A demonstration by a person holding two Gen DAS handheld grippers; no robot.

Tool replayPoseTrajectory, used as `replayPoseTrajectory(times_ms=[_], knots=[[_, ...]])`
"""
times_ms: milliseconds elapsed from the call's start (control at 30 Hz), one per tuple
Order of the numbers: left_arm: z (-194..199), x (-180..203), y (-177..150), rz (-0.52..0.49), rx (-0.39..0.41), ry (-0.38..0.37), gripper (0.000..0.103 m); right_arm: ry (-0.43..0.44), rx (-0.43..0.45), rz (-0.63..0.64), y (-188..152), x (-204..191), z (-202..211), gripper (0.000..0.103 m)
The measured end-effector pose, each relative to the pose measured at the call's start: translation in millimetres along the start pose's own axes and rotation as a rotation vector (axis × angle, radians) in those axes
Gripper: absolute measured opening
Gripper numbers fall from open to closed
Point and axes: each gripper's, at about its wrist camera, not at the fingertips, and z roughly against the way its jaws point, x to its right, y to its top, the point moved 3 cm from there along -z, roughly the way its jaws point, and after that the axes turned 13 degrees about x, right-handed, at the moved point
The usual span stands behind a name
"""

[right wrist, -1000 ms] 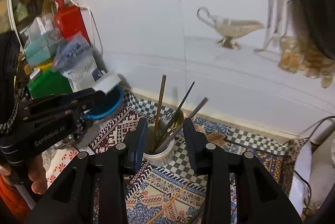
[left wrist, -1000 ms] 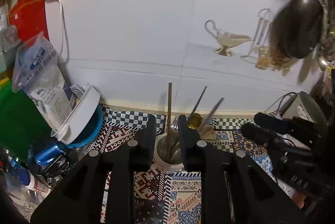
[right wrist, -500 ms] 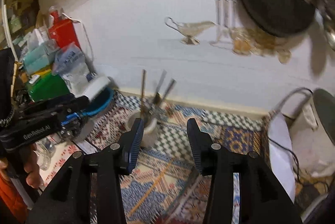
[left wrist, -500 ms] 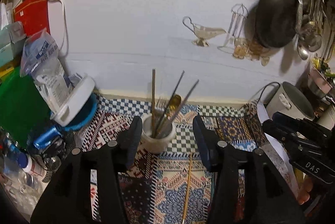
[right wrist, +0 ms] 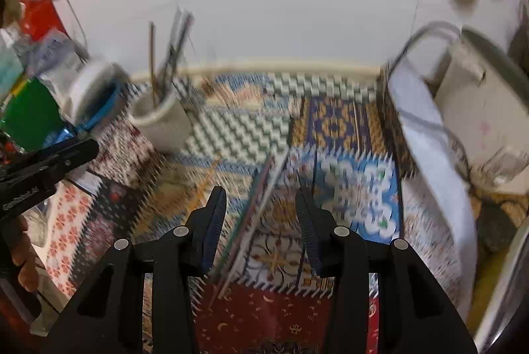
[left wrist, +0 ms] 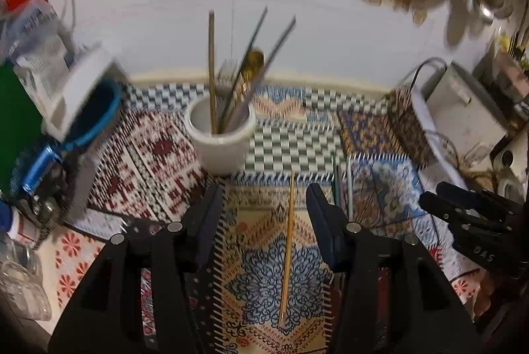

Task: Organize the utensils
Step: 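Open both tools and move them back down to the loose utensils, then grasp a pinkish-brown stick with the left tool while the right tool grasps a white stick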

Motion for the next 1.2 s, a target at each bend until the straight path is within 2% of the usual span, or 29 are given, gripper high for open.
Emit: replayPoseTrajectory(times_ms=[167, 300, 633, 800, 867, 933, 1200], knots=[[-23.0, 4.7, -26.4, -0.016, -0.073, 0.000, 0.051, -0.002, -0.118, -0.038, -33.9, 3.7, -40.8, 0.040], [-35.2, 5.3, -43.7, -0.027, -0.117, 0.004, 0.051, 0.000, -0.176, -0.067, -49.6, 4.9, -65.1, 0.040], [-54.6, 11.4, -68.6, -0.070, -0.178, -0.016, 0.051, -0.021, -0.196, -0.087, -51.5, 5.4, -99.2, 0.039], [-69.1, 20.3, -74.8, -0.090, -0.206, -0.039, 0.051, -0.044, -0.183, -0.038, -49.6, 5.5, -103.6, 0.027], [-74.5, 24.0, -76.1, -0.089, -0.214, -0.050, 0.051, -0.045, -0.190, -0.032, -51.0, 10.7, -101.9, 0.014], [-79.8, 28.4, -76.8, -0.090, -0.218, -0.059, 0.051, -0.045, -0.201, -0.037, -51.0, 17.2, -101.5, 0.008], [-99.0, 43.7, -77.8, -0.099, -0.241, -0.085, 0.050, -0.011, -0.229, -0.037, -39.8, 27.1, -114.0, 0.008]])
